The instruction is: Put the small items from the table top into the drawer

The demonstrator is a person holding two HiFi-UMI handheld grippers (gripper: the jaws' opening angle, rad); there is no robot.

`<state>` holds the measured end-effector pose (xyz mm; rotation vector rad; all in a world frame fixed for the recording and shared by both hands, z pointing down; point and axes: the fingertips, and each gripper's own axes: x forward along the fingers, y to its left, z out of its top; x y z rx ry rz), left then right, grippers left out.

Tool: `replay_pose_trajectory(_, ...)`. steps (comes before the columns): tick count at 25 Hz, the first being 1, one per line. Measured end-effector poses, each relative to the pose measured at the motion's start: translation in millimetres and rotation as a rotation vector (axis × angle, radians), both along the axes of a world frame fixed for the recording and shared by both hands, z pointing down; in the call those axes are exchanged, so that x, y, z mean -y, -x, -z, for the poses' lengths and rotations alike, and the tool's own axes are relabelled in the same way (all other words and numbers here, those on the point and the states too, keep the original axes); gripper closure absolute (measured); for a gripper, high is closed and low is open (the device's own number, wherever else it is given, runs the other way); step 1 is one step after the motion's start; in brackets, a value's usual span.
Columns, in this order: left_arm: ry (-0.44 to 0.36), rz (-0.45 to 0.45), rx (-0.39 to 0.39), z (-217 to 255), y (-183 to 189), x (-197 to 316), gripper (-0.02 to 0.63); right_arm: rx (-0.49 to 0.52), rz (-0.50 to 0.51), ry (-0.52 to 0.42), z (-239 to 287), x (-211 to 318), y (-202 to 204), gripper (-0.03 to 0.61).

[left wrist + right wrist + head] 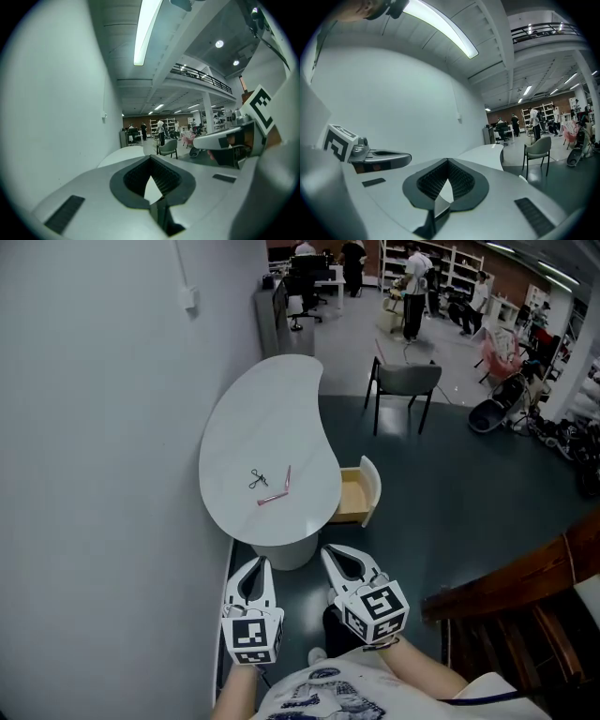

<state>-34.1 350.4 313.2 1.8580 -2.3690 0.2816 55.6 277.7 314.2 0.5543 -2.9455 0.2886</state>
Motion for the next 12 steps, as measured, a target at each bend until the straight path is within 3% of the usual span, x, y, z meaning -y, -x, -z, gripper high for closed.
replay_pose_trajectory(12,0.037,0.064,-0.003,-10.2,59.1,100.0,0.594,-0.01,0.06,0.031,-10.0,107.7,59.7,0.558)
